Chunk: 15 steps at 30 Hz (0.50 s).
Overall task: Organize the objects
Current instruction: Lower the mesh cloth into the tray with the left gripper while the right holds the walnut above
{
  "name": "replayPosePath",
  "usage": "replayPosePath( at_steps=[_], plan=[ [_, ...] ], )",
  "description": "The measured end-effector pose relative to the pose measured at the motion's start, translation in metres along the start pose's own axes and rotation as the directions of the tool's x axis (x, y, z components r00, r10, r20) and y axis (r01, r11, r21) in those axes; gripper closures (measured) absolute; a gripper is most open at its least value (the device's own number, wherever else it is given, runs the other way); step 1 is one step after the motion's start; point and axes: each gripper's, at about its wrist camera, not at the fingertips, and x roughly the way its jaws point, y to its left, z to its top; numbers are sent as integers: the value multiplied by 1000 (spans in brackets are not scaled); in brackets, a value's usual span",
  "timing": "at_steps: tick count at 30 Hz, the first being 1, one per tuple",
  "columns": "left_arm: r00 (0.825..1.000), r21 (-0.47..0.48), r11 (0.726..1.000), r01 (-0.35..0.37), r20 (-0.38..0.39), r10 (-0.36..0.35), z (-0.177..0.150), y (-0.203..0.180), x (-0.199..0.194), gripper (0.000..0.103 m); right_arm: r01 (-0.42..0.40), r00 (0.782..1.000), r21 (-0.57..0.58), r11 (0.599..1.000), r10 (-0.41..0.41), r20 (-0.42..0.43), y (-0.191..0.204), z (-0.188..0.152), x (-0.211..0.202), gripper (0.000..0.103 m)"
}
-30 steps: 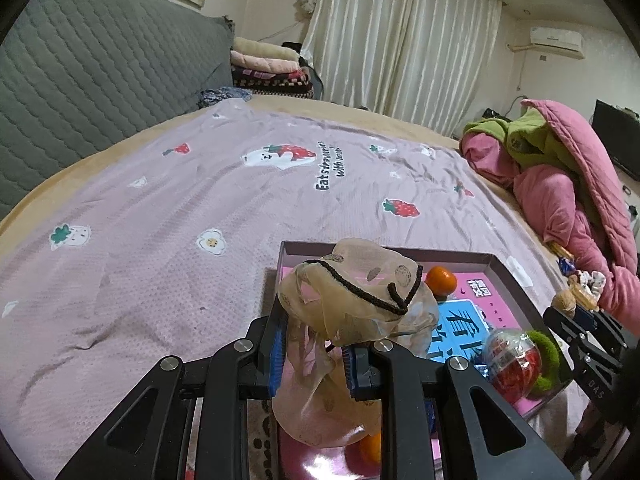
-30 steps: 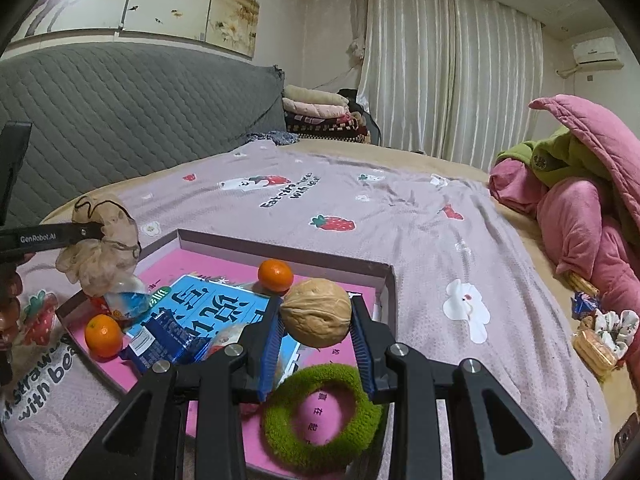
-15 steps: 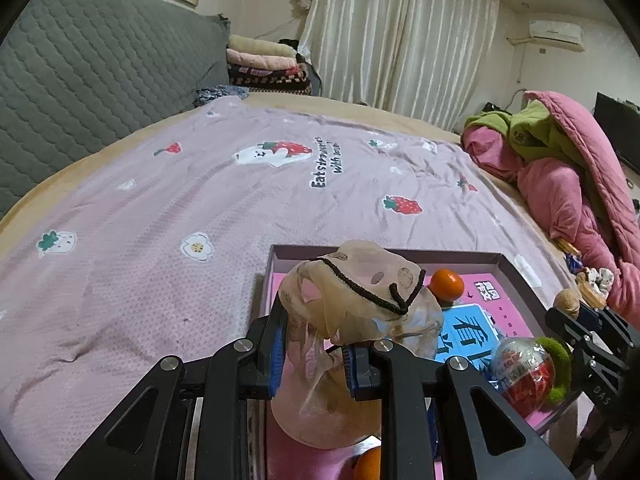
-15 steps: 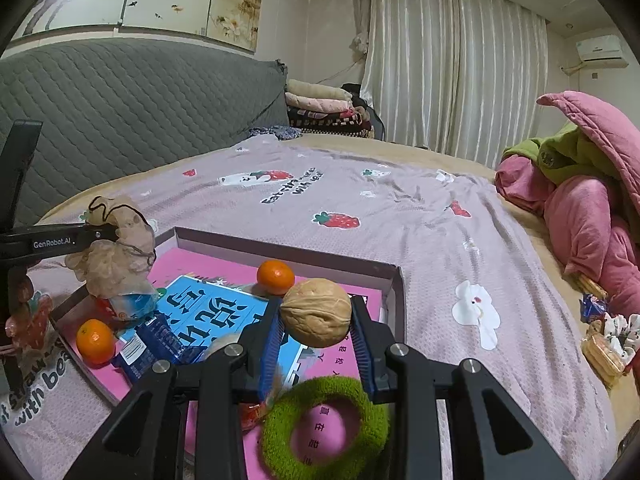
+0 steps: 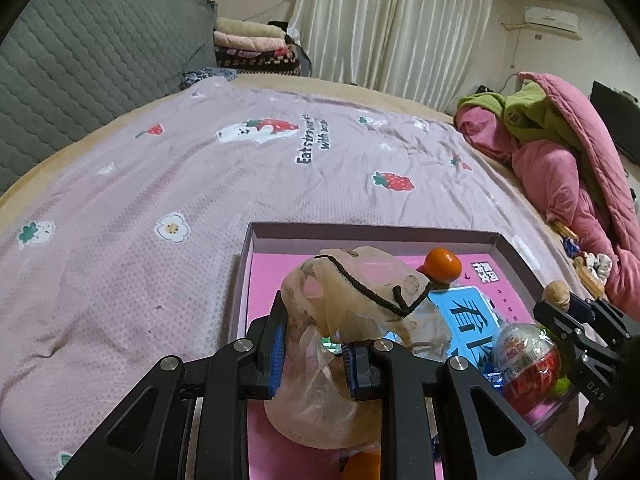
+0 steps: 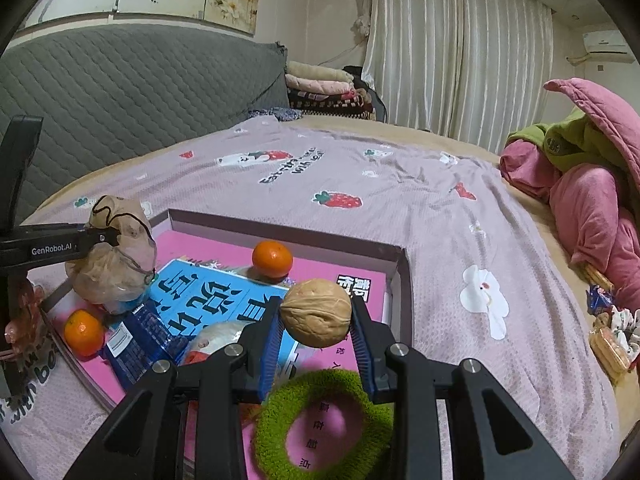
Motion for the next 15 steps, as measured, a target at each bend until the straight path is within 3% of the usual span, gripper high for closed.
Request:
replayPosePath(
  at_steps=[15],
  plan=[
    [999,-4,1000,28,-46,-28,6,-3,15,79,-11,998,8,1000,12,-54,-2,-1,13,69]
  ],
)
